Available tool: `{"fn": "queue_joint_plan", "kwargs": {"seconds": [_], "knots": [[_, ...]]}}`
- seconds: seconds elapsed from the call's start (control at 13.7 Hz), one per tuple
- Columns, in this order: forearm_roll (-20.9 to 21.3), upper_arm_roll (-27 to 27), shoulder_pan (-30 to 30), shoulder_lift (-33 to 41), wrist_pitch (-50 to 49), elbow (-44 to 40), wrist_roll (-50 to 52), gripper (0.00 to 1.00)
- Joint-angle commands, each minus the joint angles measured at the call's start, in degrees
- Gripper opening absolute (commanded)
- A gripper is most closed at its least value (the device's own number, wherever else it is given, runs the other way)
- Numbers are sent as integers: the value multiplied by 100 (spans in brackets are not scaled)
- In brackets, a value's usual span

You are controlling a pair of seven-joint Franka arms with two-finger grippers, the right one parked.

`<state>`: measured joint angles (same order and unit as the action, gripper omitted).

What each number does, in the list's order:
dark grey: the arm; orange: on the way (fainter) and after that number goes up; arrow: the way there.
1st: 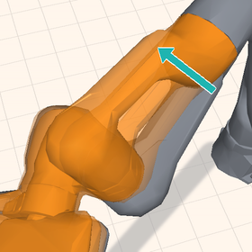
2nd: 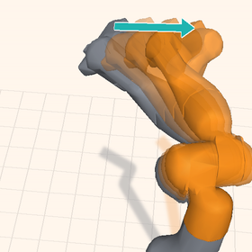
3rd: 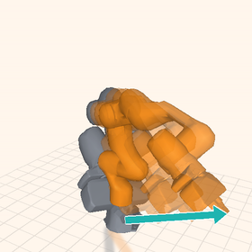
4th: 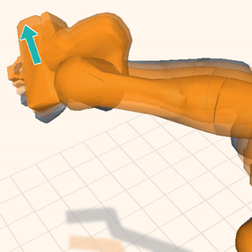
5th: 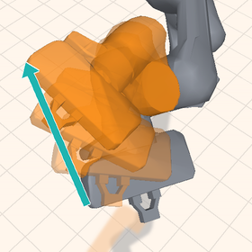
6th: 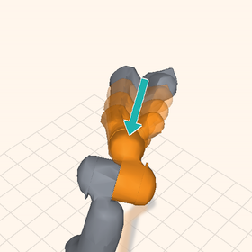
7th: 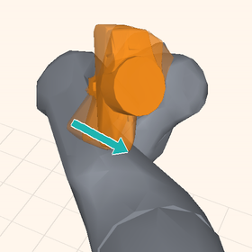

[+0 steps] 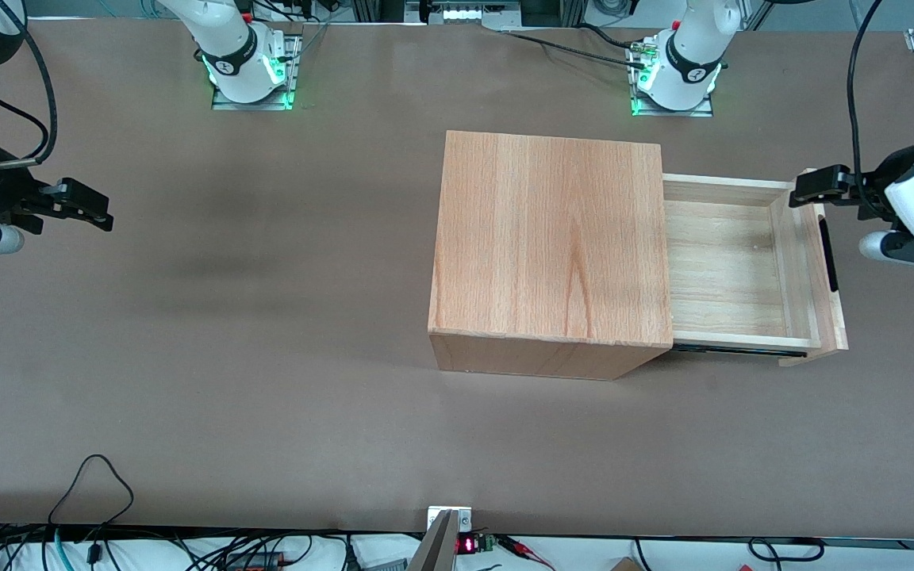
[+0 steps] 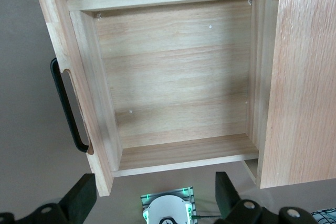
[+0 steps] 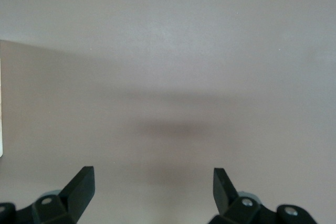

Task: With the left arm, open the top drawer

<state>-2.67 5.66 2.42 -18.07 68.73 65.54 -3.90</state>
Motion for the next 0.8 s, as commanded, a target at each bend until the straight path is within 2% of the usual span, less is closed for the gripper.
{"fn": "queue_joint_plan", "kwargs": {"seconds": [0.0, 0.22, 0.36, 0.73], "knots": [[-93, -91, 83, 541, 736, 924, 21, 100], [-23, -92, 311, 769, 1334, 1154, -84, 100], [-101, -83, 382, 884, 1390, 1180, -59, 100], [206, -21, 391, 1683, 1827, 2243, -85, 100]]}}
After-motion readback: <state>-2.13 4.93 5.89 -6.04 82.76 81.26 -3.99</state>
